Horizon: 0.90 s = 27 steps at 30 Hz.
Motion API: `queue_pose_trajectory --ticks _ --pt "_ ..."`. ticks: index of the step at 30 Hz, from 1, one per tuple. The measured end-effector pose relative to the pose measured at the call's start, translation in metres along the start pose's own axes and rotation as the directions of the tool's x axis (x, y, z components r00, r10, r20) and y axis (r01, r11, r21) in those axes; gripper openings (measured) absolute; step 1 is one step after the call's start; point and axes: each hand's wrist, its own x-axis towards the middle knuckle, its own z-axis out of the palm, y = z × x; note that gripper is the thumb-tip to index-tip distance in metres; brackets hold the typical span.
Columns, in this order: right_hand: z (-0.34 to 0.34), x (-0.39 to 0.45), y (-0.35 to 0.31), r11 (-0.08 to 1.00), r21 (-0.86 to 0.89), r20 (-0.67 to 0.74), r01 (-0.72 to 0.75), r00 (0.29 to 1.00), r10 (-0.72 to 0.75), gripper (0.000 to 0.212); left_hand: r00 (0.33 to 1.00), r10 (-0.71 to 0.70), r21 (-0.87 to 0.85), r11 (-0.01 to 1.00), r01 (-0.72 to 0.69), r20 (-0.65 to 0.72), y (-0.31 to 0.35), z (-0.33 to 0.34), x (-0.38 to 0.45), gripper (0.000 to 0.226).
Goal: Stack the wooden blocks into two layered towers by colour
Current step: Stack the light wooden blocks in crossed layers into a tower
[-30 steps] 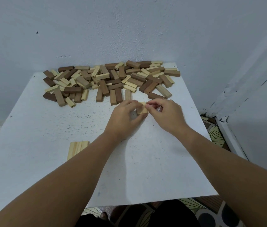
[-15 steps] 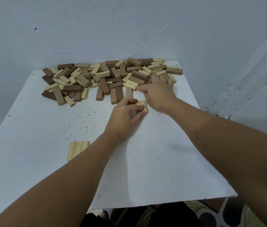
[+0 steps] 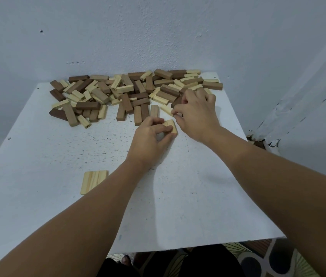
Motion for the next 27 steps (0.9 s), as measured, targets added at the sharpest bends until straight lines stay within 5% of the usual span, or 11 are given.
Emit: queue_pose_trajectory --ticks 9,16,21,27 --pt "0.004 -0.047 0.005 0.987 0.151 -0.089 -0.049 0.994 0.063 0.007 0.999 -0.04 -0.014 0.999 0.04 -0.012 0.005 -0.001 -0.003 0.023" --pt "0.003 -0.062 0.002 0.942 0.325 0.015 -0.089 0.996 0.089 0.009 0.998 -0.05 -0.007 0.999 0.05 0.036 0.01 -0.007 -0.002 0.027" --pt "0.001 -0.059 0.011 0.864 0.478 0.079 -0.16 0.987 0.139 0.028 1.0 -0.025 -0.024 0.999 0.025 0.007 0.022 -0.01 -0.008 0.05" --pt "-0.002 -0.046 0.013 0.829 0.509 0.203 -0.23 0.969 0.143 0.046 0.965 -0.256 0.112 0.962 0.249 0.057 0.035 -0.006 0.001 0.081"
